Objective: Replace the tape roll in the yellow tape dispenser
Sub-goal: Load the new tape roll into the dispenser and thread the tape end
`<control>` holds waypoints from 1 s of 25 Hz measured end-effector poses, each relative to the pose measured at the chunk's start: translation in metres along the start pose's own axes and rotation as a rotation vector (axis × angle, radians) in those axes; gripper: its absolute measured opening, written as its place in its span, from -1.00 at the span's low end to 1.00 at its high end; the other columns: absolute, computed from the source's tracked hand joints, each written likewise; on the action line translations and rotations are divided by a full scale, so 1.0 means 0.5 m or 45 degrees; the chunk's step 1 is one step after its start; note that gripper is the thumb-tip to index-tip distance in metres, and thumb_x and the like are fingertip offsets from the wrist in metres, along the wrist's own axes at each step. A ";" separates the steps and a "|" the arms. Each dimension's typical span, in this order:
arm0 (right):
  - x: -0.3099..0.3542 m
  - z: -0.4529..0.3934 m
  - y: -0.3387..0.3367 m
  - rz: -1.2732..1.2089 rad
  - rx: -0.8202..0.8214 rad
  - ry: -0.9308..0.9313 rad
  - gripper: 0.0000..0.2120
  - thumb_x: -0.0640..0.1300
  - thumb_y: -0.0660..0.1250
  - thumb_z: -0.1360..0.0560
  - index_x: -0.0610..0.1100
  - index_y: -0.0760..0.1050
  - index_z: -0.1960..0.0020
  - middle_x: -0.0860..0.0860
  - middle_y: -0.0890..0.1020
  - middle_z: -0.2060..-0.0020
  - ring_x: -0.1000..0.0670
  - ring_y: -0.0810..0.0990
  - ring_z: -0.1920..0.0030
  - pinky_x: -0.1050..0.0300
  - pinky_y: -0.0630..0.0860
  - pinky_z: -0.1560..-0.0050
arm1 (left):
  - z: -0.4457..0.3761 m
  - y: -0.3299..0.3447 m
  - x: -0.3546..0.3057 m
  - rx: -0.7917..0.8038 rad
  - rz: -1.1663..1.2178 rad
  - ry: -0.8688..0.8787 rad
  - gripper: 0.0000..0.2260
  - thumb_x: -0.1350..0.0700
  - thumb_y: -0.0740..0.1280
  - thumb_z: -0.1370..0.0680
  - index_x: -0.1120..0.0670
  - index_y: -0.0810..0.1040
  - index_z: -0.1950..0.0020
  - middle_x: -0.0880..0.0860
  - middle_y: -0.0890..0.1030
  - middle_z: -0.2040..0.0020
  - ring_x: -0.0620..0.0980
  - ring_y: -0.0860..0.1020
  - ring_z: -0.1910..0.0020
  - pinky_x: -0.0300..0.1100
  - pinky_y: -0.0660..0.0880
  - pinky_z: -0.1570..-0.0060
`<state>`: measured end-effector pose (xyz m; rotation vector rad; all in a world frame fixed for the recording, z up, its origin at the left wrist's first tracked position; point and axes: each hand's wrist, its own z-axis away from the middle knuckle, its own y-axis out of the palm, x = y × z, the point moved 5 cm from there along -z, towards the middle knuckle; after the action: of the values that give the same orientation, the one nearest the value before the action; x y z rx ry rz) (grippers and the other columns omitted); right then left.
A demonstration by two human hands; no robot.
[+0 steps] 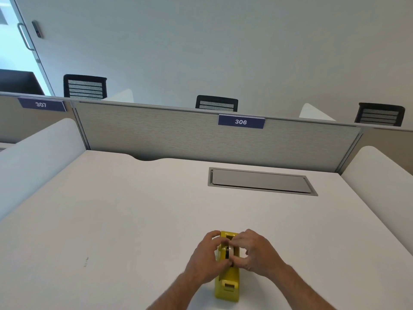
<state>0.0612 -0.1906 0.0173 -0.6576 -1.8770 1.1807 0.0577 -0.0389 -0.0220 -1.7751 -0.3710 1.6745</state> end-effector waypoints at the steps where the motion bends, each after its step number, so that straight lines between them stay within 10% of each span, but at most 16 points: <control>1: 0.001 -0.001 0.000 -0.006 -0.007 -0.002 -0.70 0.15 0.33 -0.43 0.08 0.64 -0.08 0.19 0.68 0.04 0.17 0.48 0.07 0.31 0.47 0.22 | 0.000 -0.001 -0.001 -0.004 -0.014 -0.005 -0.54 -0.14 0.49 -0.41 -0.22 0.50 -0.29 -0.17 0.32 -0.46 -0.12 0.45 -0.24 -0.20 0.50 -0.24; 25: 0.002 0.004 0.003 0.000 0.001 0.047 -0.64 0.21 0.29 -0.40 0.11 0.60 -0.13 0.23 0.64 0.03 0.19 0.43 0.06 0.39 0.42 0.24 | -0.005 0.009 0.009 0.003 -0.023 -0.049 -0.51 -0.19 0.50 -0.35 -0.29 0.50 -0.25 -0.21 0.34 -0.44 -0.15 0.47 -0.16 -0.26 0.51 -0.14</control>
<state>0.0590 -0.1903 0.0155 -0.6747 -1.8462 1.1617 0.0598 -0.0402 -0.0284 -1.7348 -0.4010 1.6975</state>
